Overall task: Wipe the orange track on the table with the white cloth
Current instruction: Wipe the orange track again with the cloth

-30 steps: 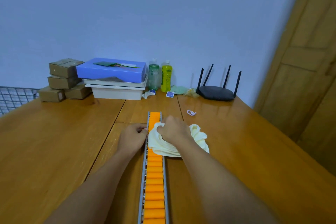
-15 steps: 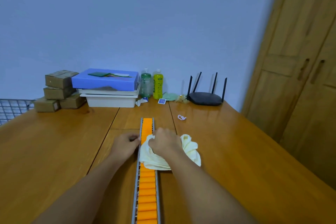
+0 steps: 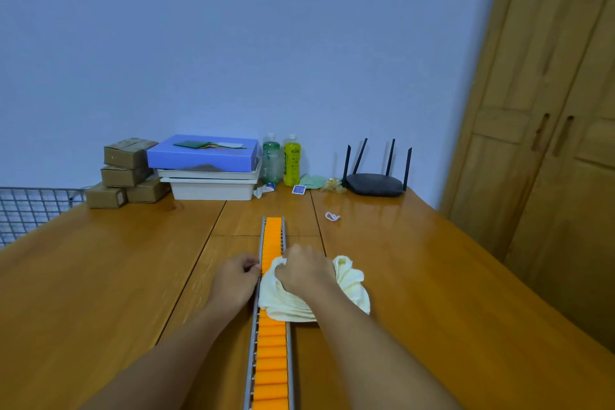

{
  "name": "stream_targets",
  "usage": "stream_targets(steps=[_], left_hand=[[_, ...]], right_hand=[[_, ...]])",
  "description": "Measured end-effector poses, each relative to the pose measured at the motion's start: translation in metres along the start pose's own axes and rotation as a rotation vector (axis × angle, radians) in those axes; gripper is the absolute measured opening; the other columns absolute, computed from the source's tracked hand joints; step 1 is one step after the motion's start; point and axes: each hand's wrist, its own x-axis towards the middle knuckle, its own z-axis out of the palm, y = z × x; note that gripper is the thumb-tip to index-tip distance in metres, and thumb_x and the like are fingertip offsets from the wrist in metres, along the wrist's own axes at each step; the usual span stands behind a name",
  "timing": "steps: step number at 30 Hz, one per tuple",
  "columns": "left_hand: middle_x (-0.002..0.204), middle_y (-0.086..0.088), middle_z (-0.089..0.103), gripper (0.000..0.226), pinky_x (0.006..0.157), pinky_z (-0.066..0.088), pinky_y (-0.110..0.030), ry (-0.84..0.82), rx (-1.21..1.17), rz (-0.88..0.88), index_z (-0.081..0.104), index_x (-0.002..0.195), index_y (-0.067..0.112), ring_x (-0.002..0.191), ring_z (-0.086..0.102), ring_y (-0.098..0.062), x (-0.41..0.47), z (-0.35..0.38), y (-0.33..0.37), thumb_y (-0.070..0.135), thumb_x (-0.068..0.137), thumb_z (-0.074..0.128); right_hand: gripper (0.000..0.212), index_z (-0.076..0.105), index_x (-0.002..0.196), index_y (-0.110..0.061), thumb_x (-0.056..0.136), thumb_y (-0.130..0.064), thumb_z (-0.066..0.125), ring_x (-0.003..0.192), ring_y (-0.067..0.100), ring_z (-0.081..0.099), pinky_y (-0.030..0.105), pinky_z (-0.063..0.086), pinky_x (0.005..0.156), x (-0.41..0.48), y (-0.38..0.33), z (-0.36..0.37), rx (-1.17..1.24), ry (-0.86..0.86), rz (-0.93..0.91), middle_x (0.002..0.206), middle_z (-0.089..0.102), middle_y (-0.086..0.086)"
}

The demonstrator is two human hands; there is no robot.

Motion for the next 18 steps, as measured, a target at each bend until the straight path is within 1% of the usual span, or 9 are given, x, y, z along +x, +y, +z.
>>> stream_targets(steps=[2,4,8,11,14,16,18], left_hand=[[0.102,0.003,0.070,0.021,0.078,0.047,-0.028,0.003,0.005,-0.001,0.071,0.117,0.014,0.094,0.062,-0.013,-0.007,-0.002,0.001,0.017,0.100,0.060],[0.097,0.004,0.070,0.020,0.074,0.049,-0.028,0.003,0.018,-0.006,0.071,0.116,0.016,0.090,0.064,-0.013,-0.013,-0.005,0.001,0.019,0.100,0.060],[0.105,-0.002,0.073,0.022,0.072,0.050,-0.029,0.010,0.038,-0.015,0.071,0.119,0.018,0.091,0.066,-0.014,-0.029,-0.006,0.002,0.023,0.101,0.059],[0.111,-0.003,0.074,0.026,0.067,0.047,-0.027,0.020,0.047,-0.019,0.070,0.123,0.018,0.092,0.066,-0.014,-0.040,-0.007,0.002,0.025,0.101,0.059],[0.114,-0.003,0.073,0.025,0.074,0.047,-0.028,0.014,0.042,-0.039,0.071,0.122,0.017,0.098,0.065,-0.017,-0.050,-0.010,0.005,0.024,0.101,0.059],[0.113,-0.002,0.074,0.025,0.077,0.048,-0.028,0.006,0.038,-0.048,0.072,0.120,0.017,0.099,0.065,-0.016,-0.056,-0.014,0.006,0.024,0.101,0.059],[0.110,0.000,0.075,0.024,0.071,0.046,-0.025,0.002,0.055,-0.038,0.074,0.118,0.017,0.095,0.065,-0.013,-0.063,-0.017,0.007,0.024,0.100,0.060]], right_hand=[[0.022,0.064,0.108,-0.017,0.093,-0.030,0.058,0.096,0.029,0.063,0.037,0.052,0.079,-0.006,0.000,-0.001,-0.003,0.003,-0.007,0.103,0.065,0.004],[0.022,0.064,0.109,-0.016,0.093,-0.030,0.058,0.096,0.029,0.063,0.037,0.054,0.081,-0.012,0.000,-0.002,-0.002,0.004,-0.007,0.104,0.066,0.005],[0.027,0.064,0.117,-0.017,0.093,-0.030,0.057,0.099,0.030,0.064,0.036,0.050,0.079,-0.026,-0.001,-0.004,0.006,0.001,-0.005,0.109,0.067,0.005],[0.020,0.065,0.107,-0.017,0.092,-0.029,0.057,0.095,0.029,0.064,0.036,0.051,0.077,-0.035,-0.002,-0.005,-0.002,0.008,-0.001,0.104,0.066,0.005],[0.020,0.064,0.108,-0.016,0.093,-0.028,0.057,0.097,0.029,0.063,0.035,0.049,0.076,-0.045,-0.004,-0.006,-0.012,0.007,0.000,0.106,0.066,0.005],[0.018,0.063,0.106,-0.017,0.094,-0.029,0.057,0.098,0.029,0.063,0.035,0.047,0.075,-0.051,-0.005,-0.008,-0.021,0.014,-0.004,0.107,0.066,0.005],[0.018,0.063,0.106,-0.017,0.094,-0.030,0.058,0.097,0.029,0.064,0.034,0.046,0.073,-0.058,-0.006,-0.008,-0.029,0.022,-0.006,0.108,0.067,0.005]])
